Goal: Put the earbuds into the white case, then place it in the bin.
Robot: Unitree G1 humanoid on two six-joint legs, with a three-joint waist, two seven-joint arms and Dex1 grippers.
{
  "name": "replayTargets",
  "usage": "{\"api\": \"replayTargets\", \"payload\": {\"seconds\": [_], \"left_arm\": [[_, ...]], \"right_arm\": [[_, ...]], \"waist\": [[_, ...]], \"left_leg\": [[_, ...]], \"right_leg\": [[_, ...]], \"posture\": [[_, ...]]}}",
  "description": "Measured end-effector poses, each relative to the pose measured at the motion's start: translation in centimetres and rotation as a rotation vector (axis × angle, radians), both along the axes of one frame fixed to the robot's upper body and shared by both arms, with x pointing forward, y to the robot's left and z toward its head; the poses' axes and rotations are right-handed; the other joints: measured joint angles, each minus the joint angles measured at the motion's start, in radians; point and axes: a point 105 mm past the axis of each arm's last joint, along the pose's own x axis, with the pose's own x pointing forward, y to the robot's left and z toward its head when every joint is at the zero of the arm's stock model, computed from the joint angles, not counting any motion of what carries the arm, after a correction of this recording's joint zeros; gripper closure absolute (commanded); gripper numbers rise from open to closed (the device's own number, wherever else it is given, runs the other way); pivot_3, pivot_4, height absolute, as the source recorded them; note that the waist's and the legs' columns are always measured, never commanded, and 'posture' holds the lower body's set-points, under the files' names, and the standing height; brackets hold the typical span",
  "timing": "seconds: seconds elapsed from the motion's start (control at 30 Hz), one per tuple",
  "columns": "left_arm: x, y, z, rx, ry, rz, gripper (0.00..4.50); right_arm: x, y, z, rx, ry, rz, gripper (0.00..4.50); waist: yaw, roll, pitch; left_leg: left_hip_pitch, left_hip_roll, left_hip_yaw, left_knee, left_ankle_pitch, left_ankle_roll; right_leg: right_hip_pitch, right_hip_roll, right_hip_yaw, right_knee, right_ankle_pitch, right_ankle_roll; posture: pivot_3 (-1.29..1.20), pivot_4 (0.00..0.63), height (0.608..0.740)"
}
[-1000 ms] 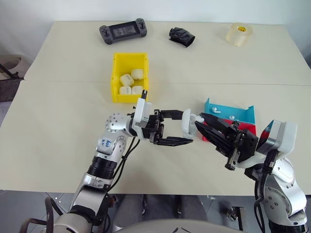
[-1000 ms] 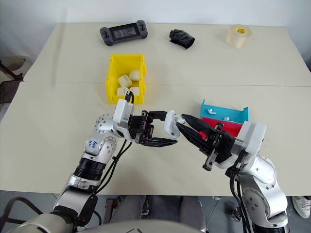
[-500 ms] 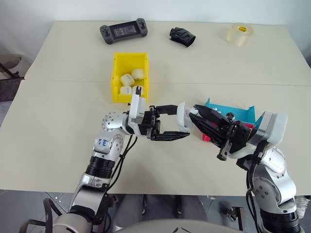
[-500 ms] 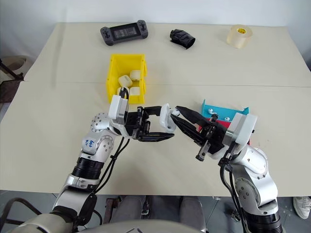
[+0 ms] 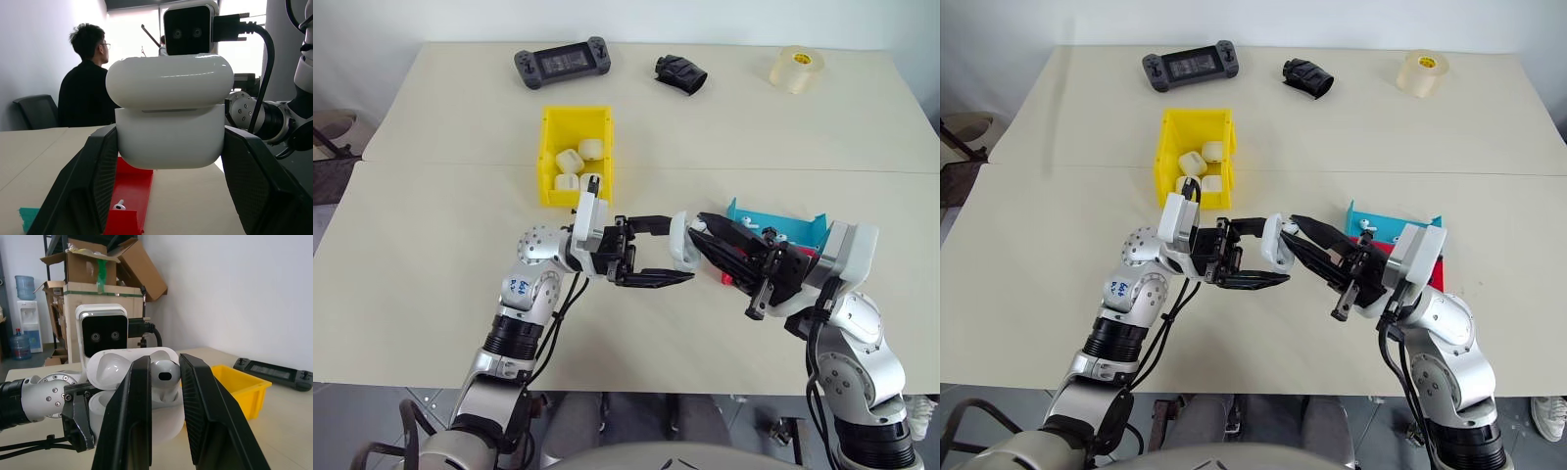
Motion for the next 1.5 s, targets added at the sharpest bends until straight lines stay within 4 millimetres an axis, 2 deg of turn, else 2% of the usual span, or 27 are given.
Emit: {"api": "replayTargets", "payload": {"seconds": [0.17,0.2,0.4,0.53,0.67,0.8,0.97,1.07,1.23,1.33,1.5], "left_arm": [[0.0,0.0,-0.1,0.002,0.003,0.0,1.72],[0.0,0.0,-0.1,0.0,0.001,0.0,1.72],[-0.1,0.0,0.0,-0.009,-0.021,0.001,1.72],[-0.1,0.3,0.0,-0.008,-0.049,0.011,1.72],[-0.4,0.5,-0.7,0.021,-0.069,0.011,1.72],[-0.7,0.7,-2.1,0.061,-0.06,0.034,1.72],[-1.4,0.2,-2.2,0.055,-0.064,0.044,1.72],[-1.6,0.2,-2.4,0.056,-0.048,0.06,1.72],[-1.5,0.5,-2.5,0.07,-0.016,0.098,1.72],[-1.4,0.9,-2.7,0.077,-0.004,0.122,1.72],[-1.6,1.0,-2.5,0.071,-0.017,0.129,1.72]], "right_arm": [[0.1,-0.1,-0.1,0.006,0.075,0.03,4.02],[0.1,-0.1,0.0,0.01,0.089,0.037,3.29],[0.3,-1.5,-0.1,-0.018,0.136,0.009,1.31],[-0.2,-4.8,-0.7,-0.134,0.153,-0.089,0.02],[-0.7,-8.9,-1.0,-0.233,0.169,-0.191,0.02],[-1.6,-15.1,-3.2,-0.342,0.309,-0.327,0.02],[-0.9,-19.4,-3.3,-0.399,0.262,-0.481,0.02],[-0.4,-20.1,-3.4,-0.422,0.254,-0.496,0.02],[1.1,-19.0,-2.8,-0.488,0.24,-0.44,0.02],[3.5,-18.8,-2.6,-0.57,0.304,-0.444,0.02],[7.1,-18.3,-0.9,-0.697,0.347,-0.441,0.02]], "waist": [[0.0,0.0,0.0],[0.0,0.0,0.0],[0.002,0.0,0.0],[0.004,0.0,0.0],[0.004,0.0,0.0],[0.006,-0.001,0.0],[0.0,0.0,0.0],[0.001,0.001,0.0],[0.001,0.001,0.0],[0.001,0.002,0.001],[0.001,0.004,0.001]], "left_leg": [[0.0,0.002,0.0,0.0,0.0,0.0],[0.0,0.002,0.0,0.0,0.0,0.0],[0.0,0.002,0.0,0.0,0.0,0.0],[-0.001,0.001,0.0,0.0,0.0,0.0],[0.0,0.0,0.001,0.0,0.0,0.001],[0.0,0.001,0.001,-0.001,0.0,0.002],[0.001,0.004,0.003,-0.001,0.0,0.001],[0.001,0.004,0.003,-0.001,0.0,0.001],[0.001,0.004,0.003,-0.001,0.0,0.001],[0.001,0.004,0.003,0.0,0.0,0.001],[0.0,0.005,0.001,-0.001,0.0,0.001]], "right_leg": [[0.0,0.0,0.0,0.0,0.0,0.0],[0.0,0.0,0.0,0.0,0.0,0.0],[0.0,0.0,0.0,0.0,0.0,0.0],[0.001,-0.001,0.0,-0.002,0.0,0.0],[0.002,0.0,-0.001,-0.002,0.0,0.0],[0.003,-0.001,0.0,-0.004,0.0,0.0],[0.003,-0.001,0.001,-0.005,0.0,0.0],[0.003,0.0,0.001,-0.005,0.0,0.0],[0.003,-0.001,0.001,-0.005,0.0,0.0],[0.003,-0.001,0.001,-0.006,0.0,0.0],[0.003,0.0,-0.001,-0.007,0.0,0.0]], "posture": [[0.0,0.15,0.74],[0.0,0.15,0.74],[0.0,0.15,0.74],[0.0,0.15,0.74],[0.0,0.15,0.74],[0.0,0.15,0.74],[0.0,0.15,0.74],[0.0,0.15,0.74],[0.0,0.15,0.74],[0.0,0.15,0.74],[0.0,0.15,0.74]]}}
